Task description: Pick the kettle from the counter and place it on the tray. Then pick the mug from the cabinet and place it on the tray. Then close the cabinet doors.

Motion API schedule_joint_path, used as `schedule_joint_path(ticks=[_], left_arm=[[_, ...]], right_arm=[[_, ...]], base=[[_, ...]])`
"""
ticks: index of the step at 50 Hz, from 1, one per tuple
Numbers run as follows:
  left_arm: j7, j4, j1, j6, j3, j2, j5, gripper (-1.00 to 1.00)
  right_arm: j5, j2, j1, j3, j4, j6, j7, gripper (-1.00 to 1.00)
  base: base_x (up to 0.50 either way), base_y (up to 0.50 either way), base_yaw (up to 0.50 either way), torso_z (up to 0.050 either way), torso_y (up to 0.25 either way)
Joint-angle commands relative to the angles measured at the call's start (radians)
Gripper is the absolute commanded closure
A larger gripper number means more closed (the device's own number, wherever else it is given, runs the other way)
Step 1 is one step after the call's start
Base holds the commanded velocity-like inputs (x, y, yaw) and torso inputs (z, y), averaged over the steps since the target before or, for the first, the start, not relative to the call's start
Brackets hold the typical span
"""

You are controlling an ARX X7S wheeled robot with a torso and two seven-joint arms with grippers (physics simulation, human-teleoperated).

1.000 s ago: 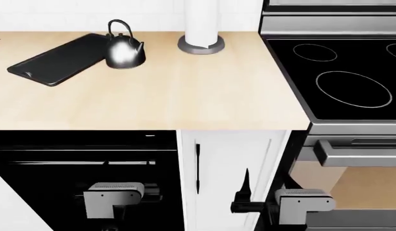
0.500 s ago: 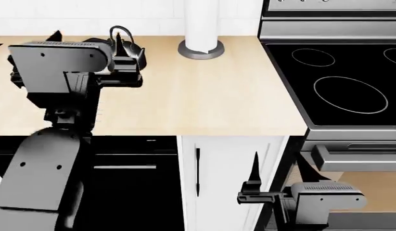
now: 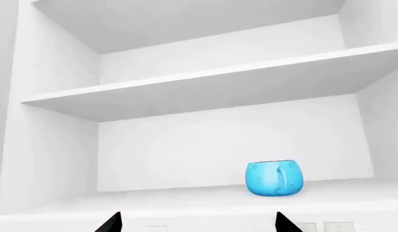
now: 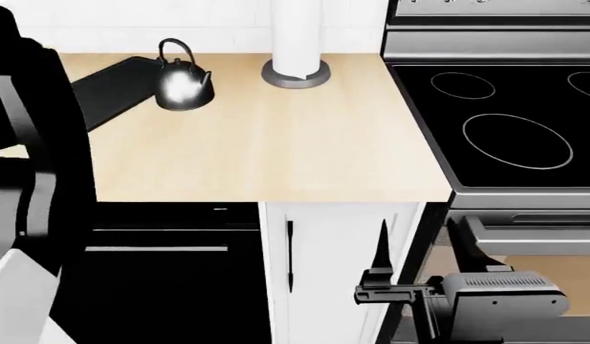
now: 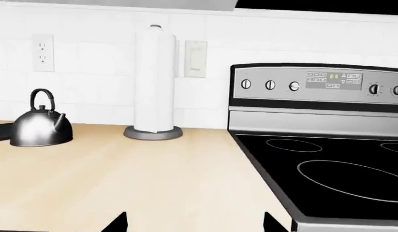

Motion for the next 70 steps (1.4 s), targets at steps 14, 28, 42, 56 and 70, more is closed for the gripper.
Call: schedule_joint_path(ticks=[14, 28, 42, 56, 70], left_arm=[[-0.049, -0.506, -0.382, 0.106, 0.082, 0.043, -0.083, -1.00], [-0.068, -0.491, -0.362, 0.090, 0.110, 0.029, -0.128, -1.00], [-0.075, -0.483, -0.354, 0.070, 0.141, 0.001, -0.133, -1.00], [-0.063, -0.493, -0.364, 0.060, 0.176, -0.020, -0.126, -1.00], [-0.075, -0.572, -0.403, 0.096, 0.175, -0.032, -0.123, -1.00]], right_arm=[[0.040, 0.024, -0.016, 0.011, -0.038, 0.007, 0.021, -1.00], [0.041, 0.042, -0.007, 0.008, -0.054, 0.022, 0.035, -1.00], [0.576, 0.384, 0.452, 0.102, -0.480, 0.659, 0.376, -1.00], [1.095, 0.691, 0.799, -0.076, -0.476, 0.580, 0.813, -1.00], [1.089, 0.728, 0.811, -0.128, -0.470, 0.526, 0.834, -1.00]], base=[[0.00, -0.50, 0.00, 0.050, 0.046], [0.00, -0.49, 0.00, 0.050, 0.046], [0.00, 0.00, 0.00, 0.007, 0.005], [0.19, 0.00, 0.00, 0.000, 0.000], [0.50, 0.00, 0.00, 0.000, 0.000]])
